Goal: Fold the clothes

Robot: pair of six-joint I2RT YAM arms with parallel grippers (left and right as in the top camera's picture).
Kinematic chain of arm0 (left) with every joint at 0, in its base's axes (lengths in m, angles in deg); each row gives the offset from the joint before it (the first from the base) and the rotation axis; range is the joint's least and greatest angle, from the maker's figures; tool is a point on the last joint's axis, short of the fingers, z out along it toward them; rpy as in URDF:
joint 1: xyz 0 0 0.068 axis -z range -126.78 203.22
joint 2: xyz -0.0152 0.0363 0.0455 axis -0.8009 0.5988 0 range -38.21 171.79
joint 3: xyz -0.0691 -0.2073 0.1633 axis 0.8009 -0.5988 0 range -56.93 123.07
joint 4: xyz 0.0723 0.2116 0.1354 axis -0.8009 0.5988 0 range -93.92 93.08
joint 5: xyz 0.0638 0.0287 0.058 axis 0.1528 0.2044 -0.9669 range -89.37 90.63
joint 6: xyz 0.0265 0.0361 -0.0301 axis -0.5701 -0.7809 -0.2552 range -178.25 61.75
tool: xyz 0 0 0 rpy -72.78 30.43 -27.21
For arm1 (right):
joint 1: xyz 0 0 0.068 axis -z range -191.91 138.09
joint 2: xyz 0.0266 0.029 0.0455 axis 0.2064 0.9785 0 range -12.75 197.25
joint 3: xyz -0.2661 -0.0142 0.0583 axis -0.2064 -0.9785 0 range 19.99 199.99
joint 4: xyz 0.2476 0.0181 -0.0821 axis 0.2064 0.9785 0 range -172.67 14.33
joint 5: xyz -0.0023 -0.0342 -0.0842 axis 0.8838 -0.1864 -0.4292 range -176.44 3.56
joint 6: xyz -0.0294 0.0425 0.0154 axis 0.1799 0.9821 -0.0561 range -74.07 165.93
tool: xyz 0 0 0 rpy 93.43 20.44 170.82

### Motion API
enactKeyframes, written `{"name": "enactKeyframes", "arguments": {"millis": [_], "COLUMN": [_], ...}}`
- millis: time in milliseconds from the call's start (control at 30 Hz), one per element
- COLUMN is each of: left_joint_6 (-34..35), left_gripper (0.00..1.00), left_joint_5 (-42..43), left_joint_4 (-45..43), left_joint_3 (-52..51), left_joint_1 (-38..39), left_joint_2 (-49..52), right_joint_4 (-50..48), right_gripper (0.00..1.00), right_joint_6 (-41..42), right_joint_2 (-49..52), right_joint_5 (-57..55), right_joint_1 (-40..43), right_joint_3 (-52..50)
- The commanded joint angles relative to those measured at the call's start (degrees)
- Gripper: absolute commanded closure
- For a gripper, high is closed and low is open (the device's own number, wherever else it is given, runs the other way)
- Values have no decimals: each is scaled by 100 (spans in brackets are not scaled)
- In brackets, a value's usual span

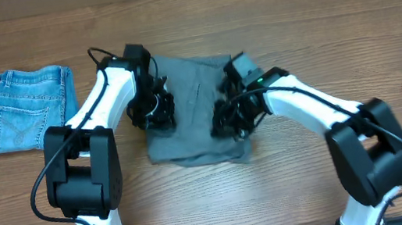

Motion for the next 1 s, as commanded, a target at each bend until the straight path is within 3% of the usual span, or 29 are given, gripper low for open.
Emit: {"name": "enactKeyframes", "arguments": {"millis": [0,167,233,333,467,700,833,967], "left_joint_6": [-127,-127,-129,-127,-122,-221,-216,-216], "left_gripper": [78,80,86,95,96,96,96,96], "left_joint_5": [-94,-485,-656,-955,-1080,138,855,925], "left_joint_4": [-33,57,111,302,501,358,-229,-1204], "left_joint_3": [-249,-297,-297,-297,-286,138,402,389], "left_joint_1": [-9,-13,-42,-129,-328,-402,-280,-28], "left_joint_2": [-35,-35,-35,-35,-42,-442,-782,-800], "right_joint_4": [363,385,573,920,1443,1751,1436,249], "right_gripper": [96,96,96,96,96,96,96,96], "right_joint_6": [868,1239,1211,881,162,-1158,-1231,-879], "right_joint_2": [289,319,315,313,173,-732,-1305,-1488], "right_joint_5": [-719,-706,-629,-511,-533,-431,-411,-584], "right_joint_1": [0,186,275,356,474,542,542,542], "right_joint_3": [-299,-671,-673,-671,-667,-179,269,350]}}
